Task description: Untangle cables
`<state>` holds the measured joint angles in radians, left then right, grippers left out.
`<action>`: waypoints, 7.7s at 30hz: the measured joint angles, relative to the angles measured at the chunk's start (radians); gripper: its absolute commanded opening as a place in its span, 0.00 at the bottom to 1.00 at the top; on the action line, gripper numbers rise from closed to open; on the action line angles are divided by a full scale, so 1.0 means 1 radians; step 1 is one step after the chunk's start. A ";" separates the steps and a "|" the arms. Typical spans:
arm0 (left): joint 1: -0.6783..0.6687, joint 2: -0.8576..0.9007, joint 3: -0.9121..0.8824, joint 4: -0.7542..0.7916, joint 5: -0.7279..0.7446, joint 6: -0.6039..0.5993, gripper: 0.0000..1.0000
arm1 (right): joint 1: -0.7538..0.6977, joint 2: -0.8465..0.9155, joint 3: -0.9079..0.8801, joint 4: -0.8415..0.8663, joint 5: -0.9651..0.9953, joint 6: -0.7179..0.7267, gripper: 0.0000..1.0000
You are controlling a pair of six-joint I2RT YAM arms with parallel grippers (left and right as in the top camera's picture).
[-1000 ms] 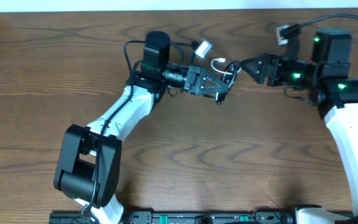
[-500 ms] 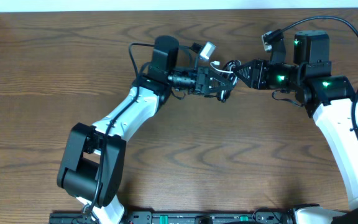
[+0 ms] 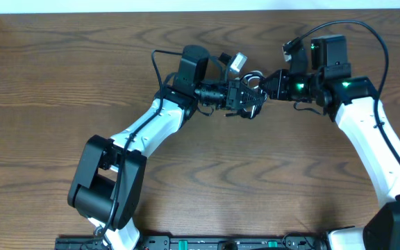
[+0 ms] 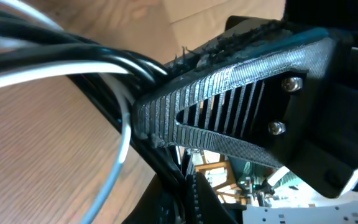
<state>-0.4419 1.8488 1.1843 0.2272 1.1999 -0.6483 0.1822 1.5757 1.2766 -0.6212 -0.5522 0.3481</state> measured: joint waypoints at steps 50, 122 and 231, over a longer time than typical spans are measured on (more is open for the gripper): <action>-0.005 0.000 0.000 -0.181 -0.202 -0.174 0.07 | 0.069 0.134 -0.001 0.164 0.119 -0.017 0.01; 0.121 0.001 -0.001 0.047 -0.102 -0.503 0.08 | 0.077 0.252 0.000 0.248 -0.018 0.358 0.41; -0.151 0.108 -0.005 0.108 -0.346 -0.303 0.49 | 0.047 -0.045 -0.012 -0.026 0.330 0.135 0.01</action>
<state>-0.5930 1.9568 1.1797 0.3347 0.8539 -0.9512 0.2291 1.5311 1.2648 -0.6476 -0.2222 0.4835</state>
